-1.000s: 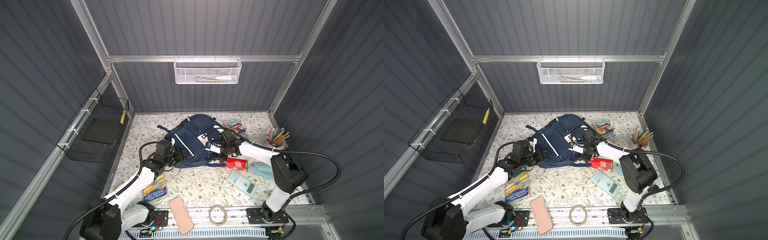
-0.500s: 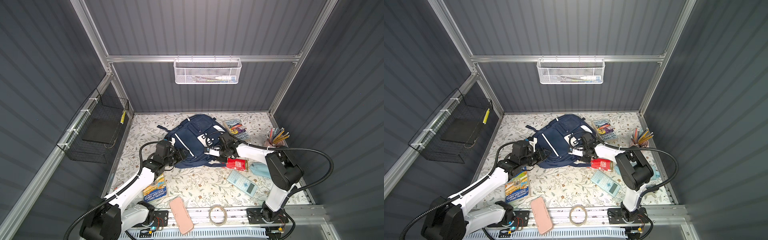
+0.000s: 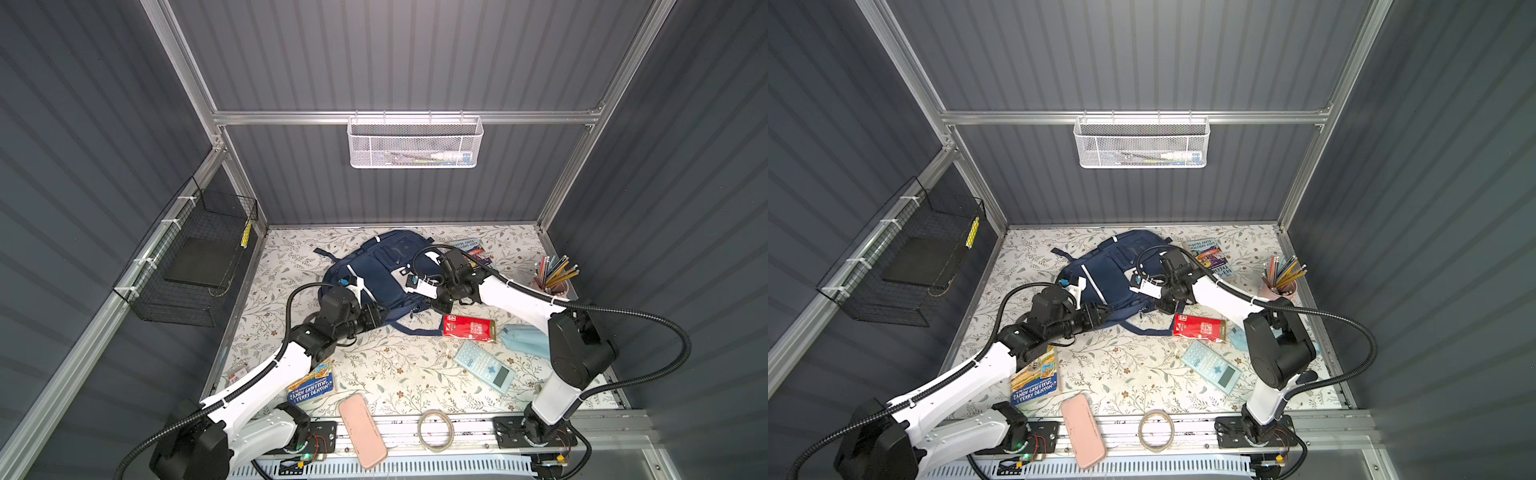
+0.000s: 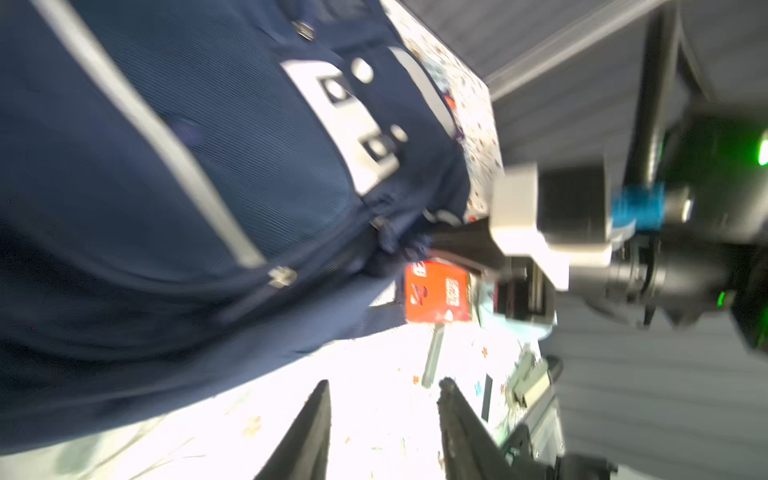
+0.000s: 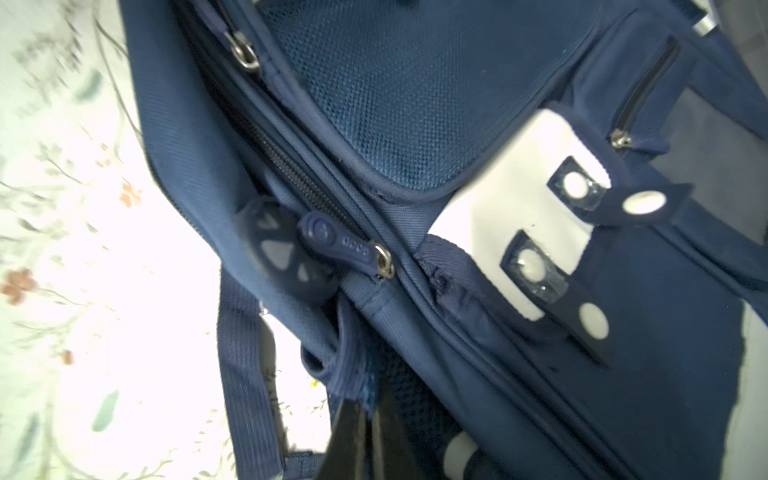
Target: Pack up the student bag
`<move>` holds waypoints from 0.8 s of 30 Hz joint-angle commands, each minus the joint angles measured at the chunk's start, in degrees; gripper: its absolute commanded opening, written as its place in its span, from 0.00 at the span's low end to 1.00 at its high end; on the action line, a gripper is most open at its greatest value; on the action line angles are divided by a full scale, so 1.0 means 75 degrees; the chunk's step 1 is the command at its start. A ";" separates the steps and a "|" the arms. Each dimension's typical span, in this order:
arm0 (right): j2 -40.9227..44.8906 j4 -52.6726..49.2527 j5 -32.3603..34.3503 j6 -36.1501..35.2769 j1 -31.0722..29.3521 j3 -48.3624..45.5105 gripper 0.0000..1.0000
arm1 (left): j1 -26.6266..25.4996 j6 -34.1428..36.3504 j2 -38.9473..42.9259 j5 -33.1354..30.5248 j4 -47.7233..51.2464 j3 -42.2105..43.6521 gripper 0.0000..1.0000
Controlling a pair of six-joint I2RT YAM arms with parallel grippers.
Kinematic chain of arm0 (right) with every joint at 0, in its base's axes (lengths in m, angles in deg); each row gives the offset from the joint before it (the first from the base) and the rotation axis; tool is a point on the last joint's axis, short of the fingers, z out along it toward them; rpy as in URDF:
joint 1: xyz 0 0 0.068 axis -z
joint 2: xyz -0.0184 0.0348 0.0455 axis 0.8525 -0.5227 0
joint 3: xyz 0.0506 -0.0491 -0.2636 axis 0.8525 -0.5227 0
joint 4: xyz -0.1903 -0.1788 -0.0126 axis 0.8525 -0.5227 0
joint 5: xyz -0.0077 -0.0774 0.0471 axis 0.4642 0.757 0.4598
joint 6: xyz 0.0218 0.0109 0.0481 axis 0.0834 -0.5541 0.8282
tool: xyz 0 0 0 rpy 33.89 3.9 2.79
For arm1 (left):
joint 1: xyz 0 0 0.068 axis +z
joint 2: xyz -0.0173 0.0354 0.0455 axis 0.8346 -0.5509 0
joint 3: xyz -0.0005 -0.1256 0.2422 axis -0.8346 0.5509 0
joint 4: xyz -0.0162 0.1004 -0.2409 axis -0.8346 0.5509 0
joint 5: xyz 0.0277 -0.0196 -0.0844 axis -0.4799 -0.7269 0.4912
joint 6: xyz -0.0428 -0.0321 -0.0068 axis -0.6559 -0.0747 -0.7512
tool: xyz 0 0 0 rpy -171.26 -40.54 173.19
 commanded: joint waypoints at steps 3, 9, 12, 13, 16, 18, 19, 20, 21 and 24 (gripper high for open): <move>0.0074 -0.0296 -0.0971 0.0718 0.0107 0.0471 0.00 | -0.1220 0.0430 -0.0479 -0.1308 -0.1402 0.0461 0.41; 0.0298 -0.0250 -0.1388 0.0737 0.0169 0.0313 0.00 | -0.2059 0.1133 -0.1642 -0.2916 -0.2009 0.0312 0.50; 0.0342 -0.0238 -0.1576 0.0748 0.0242 0.0247 0.00 | -0.2249 0.1063 -0.2205 -0.3433 -0.2399 0.0249 0.51; 0.0358 -0.0246 -0.1650 0.0787 0.0263 0.0242 0.00 | -0.2298 0.1084 -0.2371 -0.3687 -0.2373 0.0159 0.52; 0.0418 -0.0244 -0.1908 0.0821 0.0272 0.0201 0.00 | -0.2391 0.1129 -0.2824 -0.4305 -0.2770 0.0118 0.58; 0.0447 -0.0243 -0.1974 0.0836 0.0279 0.0172 0.00 | -0.2396 0.1317 -0.3144 -0.4569 -0.3198 0.0037 0.59; 0.0473 -0.0233 -0.2003 0.0836 0.0276 0.0143 0.00 | -0.2394 0.1383 -0.3324 -0.4735 -0.3171 -0.0086 0.60; 0.0505 -0.0227 -0.2048 0.0836 0.0278 0.0093 0.00 | -0.2396 0.1441 -0.3542 -0.4921 -0.3189 -0.0208 0.61; 0.0532 -0.0230 -0.2126 0.0835 0.0279 0.0077 0.00 | -0.2397 0.1549 -0.3702 -0.4963 -0.3365 -0.0276 0.61; 0.0545 -0.0341 -0.2278 0.0869 0.0268 0.0094 0.00 | -0.2390 0.1785 -0.4015 -0.4922 -0.3930 -0.0422 0.60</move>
